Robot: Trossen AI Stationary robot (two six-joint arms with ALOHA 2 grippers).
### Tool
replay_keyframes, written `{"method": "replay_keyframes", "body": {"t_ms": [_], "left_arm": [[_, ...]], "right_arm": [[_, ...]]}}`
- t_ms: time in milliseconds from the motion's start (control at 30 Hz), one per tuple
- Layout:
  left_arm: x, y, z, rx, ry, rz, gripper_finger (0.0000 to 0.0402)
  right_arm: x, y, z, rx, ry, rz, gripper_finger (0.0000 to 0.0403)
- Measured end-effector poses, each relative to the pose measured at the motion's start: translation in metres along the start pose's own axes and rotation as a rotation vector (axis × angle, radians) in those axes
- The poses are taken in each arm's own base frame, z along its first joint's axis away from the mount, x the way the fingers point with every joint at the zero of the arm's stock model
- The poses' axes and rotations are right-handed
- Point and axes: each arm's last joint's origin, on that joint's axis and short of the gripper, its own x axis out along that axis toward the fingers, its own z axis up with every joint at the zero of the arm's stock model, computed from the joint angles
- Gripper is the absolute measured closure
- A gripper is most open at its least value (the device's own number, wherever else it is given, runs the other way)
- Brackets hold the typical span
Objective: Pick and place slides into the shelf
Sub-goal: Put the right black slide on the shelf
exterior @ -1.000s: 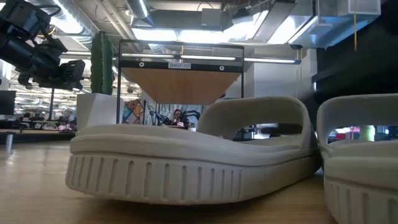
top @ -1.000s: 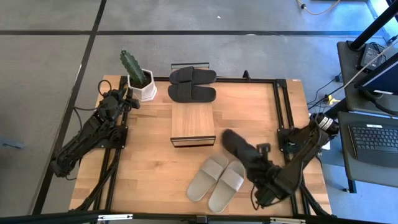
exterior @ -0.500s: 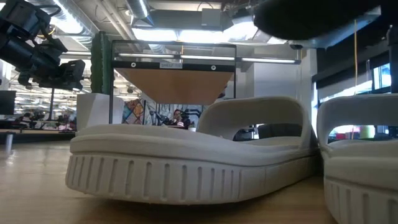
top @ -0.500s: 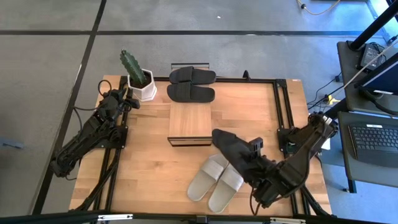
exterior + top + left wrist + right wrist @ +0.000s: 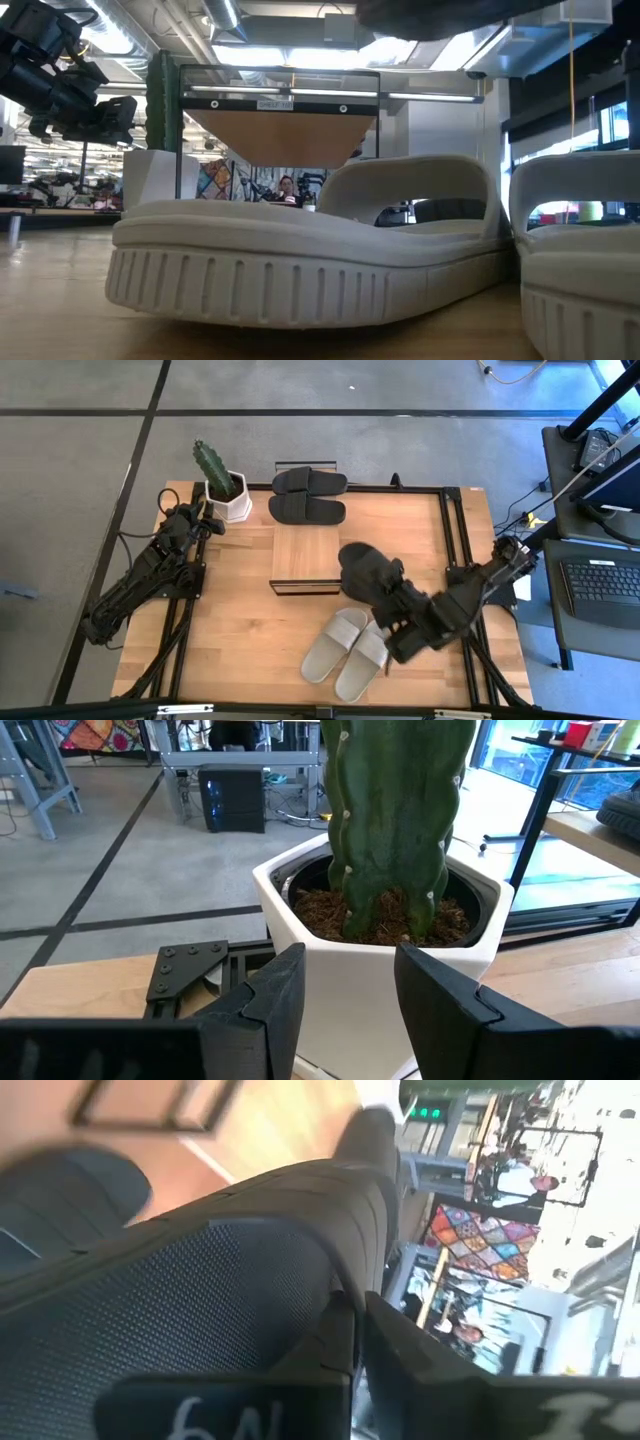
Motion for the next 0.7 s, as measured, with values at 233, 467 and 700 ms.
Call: {"method": "replay_keyframes", "body": {"t_ms": [233, 467, 700], "left_arm": [[0.0, 0.0, 0.0, 0.0, -0.002, 0.0, 0.0254], [0.0, 0.0, 0.0, 0.0, -0.002, 0.0, 0.0254], [0.0, 0.0, 0.0, 0.0, -0.003, 0.001, 0.0254]], "right_arm": [[0.028, -0.034, -0.017, 0.016, 0.039, 0.039, 0.0391], [0.052, -0.067, -0.027, 0.016, -0.034, 0.064, 0.0391], [0.092, -0.095, -0.038, -0.009, -0.112, 0.127, 0.0391]]}}
